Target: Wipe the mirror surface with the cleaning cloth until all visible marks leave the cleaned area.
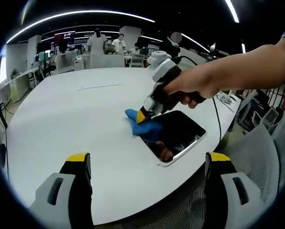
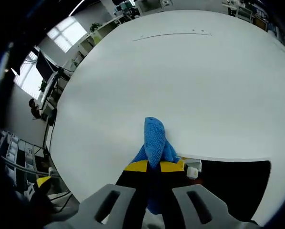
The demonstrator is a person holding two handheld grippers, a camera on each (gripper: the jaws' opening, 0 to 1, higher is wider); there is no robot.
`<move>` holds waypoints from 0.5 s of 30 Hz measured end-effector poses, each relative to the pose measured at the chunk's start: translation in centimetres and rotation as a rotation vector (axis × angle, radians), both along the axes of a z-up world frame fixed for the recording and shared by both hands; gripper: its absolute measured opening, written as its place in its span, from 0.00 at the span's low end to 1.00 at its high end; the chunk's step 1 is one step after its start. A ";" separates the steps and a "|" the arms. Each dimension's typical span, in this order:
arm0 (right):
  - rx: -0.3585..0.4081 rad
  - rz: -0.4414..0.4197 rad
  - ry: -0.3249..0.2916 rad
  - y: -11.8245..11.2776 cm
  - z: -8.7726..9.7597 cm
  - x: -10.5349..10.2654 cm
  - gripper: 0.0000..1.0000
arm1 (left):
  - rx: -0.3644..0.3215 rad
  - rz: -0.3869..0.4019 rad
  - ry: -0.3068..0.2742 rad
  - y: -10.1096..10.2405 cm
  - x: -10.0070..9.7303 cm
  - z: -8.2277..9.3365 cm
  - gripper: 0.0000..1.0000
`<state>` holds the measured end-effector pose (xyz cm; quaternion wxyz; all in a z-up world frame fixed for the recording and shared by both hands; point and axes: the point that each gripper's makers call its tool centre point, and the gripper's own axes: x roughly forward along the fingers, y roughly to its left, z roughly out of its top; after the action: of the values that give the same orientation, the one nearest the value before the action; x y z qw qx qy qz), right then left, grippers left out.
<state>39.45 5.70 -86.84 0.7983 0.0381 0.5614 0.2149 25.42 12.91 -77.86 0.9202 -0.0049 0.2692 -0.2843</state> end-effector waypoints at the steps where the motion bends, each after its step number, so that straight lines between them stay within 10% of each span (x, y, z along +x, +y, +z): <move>1: -0.013 0.010 -0.007 0.0 0.0 0.0 0.01 | -0.001 -0.001 0.001 0.0 0.0 0.0 0.99; 15: 0.016 -0.021 -0.011 -0.5 0.0 -0.3 0.01 | -0.001 -0.017 0.023 -0.4 -0.4 -0.2 0.99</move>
<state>39.13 5.25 -86.89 0.8033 0.0494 0.5546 0.2112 24.99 12.48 -78.09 0.9146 -0.0065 0.2795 -0.2922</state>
